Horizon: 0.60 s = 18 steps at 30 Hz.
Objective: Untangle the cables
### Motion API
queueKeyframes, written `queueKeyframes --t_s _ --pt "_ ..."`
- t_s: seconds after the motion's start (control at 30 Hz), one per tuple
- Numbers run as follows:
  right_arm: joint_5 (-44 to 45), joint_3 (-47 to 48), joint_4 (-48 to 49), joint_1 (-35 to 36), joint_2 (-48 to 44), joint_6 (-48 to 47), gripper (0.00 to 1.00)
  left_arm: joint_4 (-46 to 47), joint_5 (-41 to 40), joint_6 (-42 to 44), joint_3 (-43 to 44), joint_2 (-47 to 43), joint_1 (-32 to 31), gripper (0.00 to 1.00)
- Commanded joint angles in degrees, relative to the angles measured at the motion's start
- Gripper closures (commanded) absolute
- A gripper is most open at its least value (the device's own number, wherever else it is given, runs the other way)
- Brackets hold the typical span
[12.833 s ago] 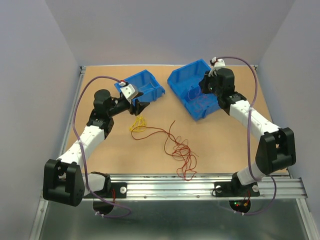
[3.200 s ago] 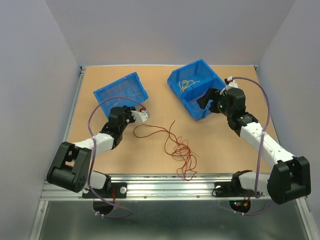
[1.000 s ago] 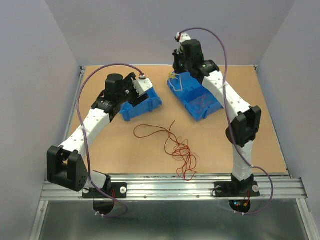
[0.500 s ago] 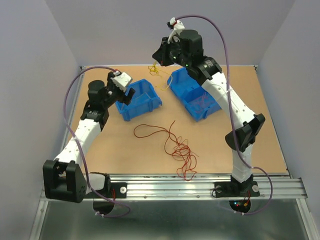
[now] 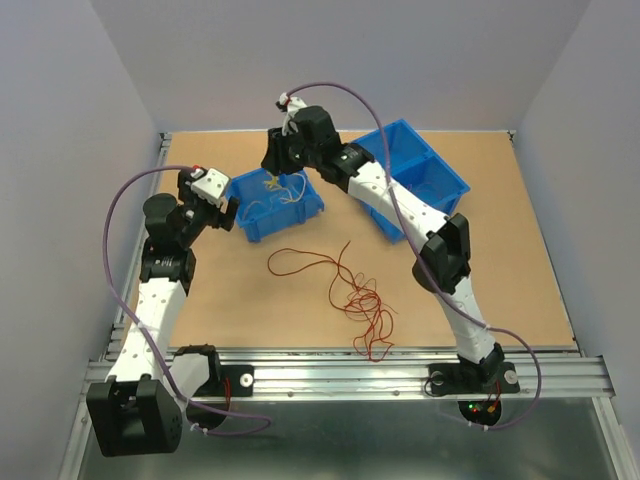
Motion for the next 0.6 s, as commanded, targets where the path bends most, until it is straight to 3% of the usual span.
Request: queueKeyframes --t_s 0.0,0.1,0.3,0.43,0.5,0.57 --pt "0.78 1.49 4.47 2.98 0.25 -0.42 0.46 0.01 1.05 2.07 -0.50 -2.14 0.31 0.11" --pt "3.06 -4.37 4.47 3.15 -3.85 -1.38 0.34 -1.05 4.11 3.65 -0.06 -2.40 0.30 0.12" --pt "12.28 -19.32 4.47 3.15 -16.78 -3.41 0.25 -3.86 9.84 3.48 1.70 -1.26 -1.18 0.11" --pt "19.92 -35.56 4.73 3.15 -29.94 -2.71 0.24 -6.93 4.77 5.85 3.02 1.46 -11.27 0.11" --pt "27.47 -46.37 5.35 3.07 -34.44 -1.05 0.23 -7.12 -0.51 7.08 3.02 3.04 -19.97 0.11" --pt "33.38 -54.19 8.41 2.63 -41.80 0.36 0.23 -7.46 0.26 8.57 3.89 4.45 -25.50 0.11"
